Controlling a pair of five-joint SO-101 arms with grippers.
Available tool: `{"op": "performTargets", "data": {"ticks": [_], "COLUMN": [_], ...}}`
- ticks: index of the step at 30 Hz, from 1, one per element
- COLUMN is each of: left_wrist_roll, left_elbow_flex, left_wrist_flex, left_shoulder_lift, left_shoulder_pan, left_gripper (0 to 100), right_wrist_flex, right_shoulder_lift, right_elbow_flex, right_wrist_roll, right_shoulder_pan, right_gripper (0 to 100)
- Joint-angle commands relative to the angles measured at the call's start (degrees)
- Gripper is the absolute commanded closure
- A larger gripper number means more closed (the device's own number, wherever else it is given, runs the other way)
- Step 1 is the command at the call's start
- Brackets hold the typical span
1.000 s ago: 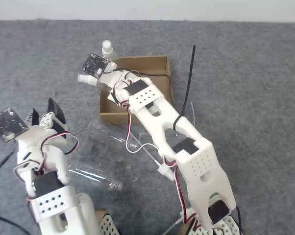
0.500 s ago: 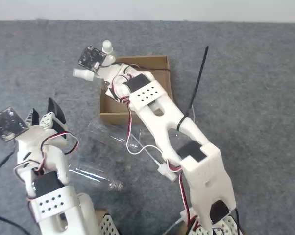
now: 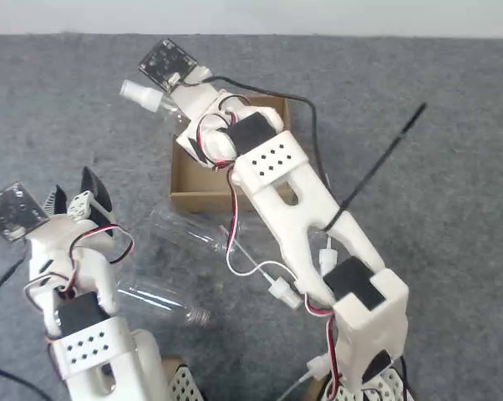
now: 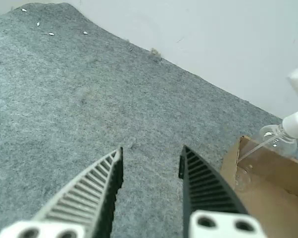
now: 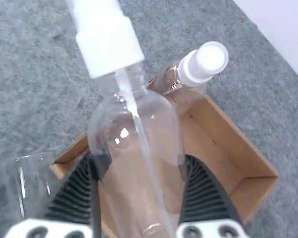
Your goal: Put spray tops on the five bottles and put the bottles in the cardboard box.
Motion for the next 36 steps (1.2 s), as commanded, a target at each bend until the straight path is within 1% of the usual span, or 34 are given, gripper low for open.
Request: {"op": "performTargets", "data": {"ticks": [1,8,12,18,23,25,30,36], "left_wrist_roll": [0.4,0.5,0.6,7.2,7.6,7.9,9.0,8.9], "left_elbow_flex": [-0.7,-0.9,-0.6,-1.0,-0.7,-0.8,-2.0,-3.0], "left_wrist_flex": [-1.8,-1.8,-5.1,-6.0,-9.5,-10.2,-10.0,-9.9], "left_shoulder_lift": [-0.7,-0.7,-0.7,-0.7,-0.7,-0.7,-0.8,-0.8], "left_shoulder_pan": [0.0,3.6,4.7,4.7,4.8,6.2,9.6,12.9], "left_gripper": [82,82,82,82,82,82,82,82], "right_wrist_flex": [4.4,11.7,15.0,19.7,22.5,23.5,23.8,18.5], "right_shoulder_lift": [-8.2,-14.3,-16.6,-19.3,-20.2,-20.2,-19.8,-20.3], "right_elbow_flex": [-1.5,-1.5,-1.5,-1.5,-1.5,-1.5,-1.1,5.5], "right_wrist_roll": [-1.0,-1.0,-1.0,-1.0,-1.0,-1.0,-1.0,-1.0], "right_shoulder_pan": [-0.7,-4.8,-7.0,-10.2,-12.4,-13.8,-14.8,-14.7], "right_gripper": [99.2,99.2,99.2,99.2,99.2,99.2,99.2,99.2]}}
